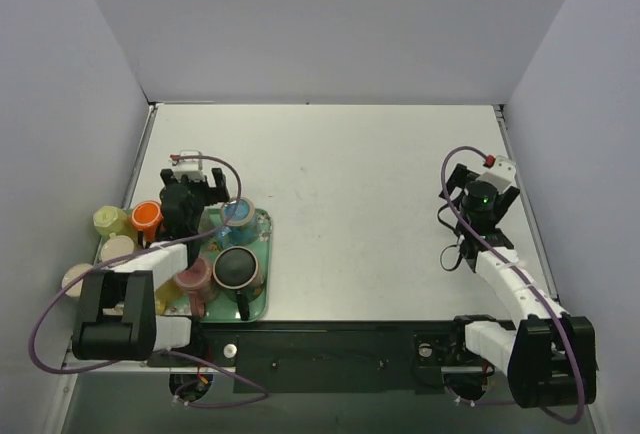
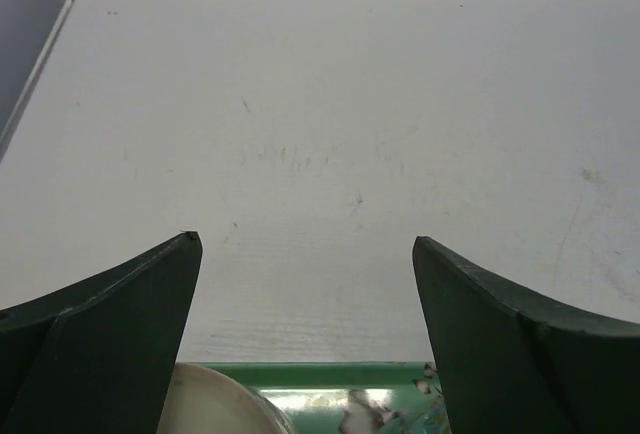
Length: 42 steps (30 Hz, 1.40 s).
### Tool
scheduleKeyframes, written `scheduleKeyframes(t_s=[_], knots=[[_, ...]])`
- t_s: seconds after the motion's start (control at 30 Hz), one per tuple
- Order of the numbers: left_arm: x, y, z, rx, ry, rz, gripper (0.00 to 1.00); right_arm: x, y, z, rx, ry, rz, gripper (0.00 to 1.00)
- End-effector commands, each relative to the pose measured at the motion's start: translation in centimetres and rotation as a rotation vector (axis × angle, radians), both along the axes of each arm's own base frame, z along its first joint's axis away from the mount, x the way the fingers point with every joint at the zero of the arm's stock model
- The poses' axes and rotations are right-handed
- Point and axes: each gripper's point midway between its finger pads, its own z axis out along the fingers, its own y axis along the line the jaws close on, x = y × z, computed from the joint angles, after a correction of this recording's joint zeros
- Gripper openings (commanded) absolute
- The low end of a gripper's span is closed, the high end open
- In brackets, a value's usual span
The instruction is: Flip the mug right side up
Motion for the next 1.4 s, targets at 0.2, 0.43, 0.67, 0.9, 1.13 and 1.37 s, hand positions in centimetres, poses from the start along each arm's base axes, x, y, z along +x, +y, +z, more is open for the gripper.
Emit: scheduleKeyframes(t_s=[0.2,0.43,0.67,0.9,1.13,1.37], knots=[[-5.3,-6.3,8.1,0.111,0.342,-0.498,0.92,-1.5,5.5,3.0,0.070,0.161,0.226,0.95],[-14.1,-4.6,4.2,0.280,0.744,-0.659,0.70,-1.5,8.6,3.2,0.036,0.165,0.345,0.94],[-14.3,-3.2,0.5,0.383,0.795,-0.708,0.80,-1.5,9.0,3.6,0.055,0.142,0.363,0.94],[-12.9,-4.5,-1.8,0.355,0.747,-0.709,0.67,-1.5,9.0,3.4,0.054,0.146,0.365,0.94],[-10.8,-5.2,-3.8,0.367,0.747,-0.674,0.55,-1.4,9.2,2.8,0.059,0.162,0.367,0.94],[-10.2,-5.5,-6.3,0.357,0.804,-0.675,0.48,-1.3,9.2,2.4,0.059,0.177,0.369,0.94]])
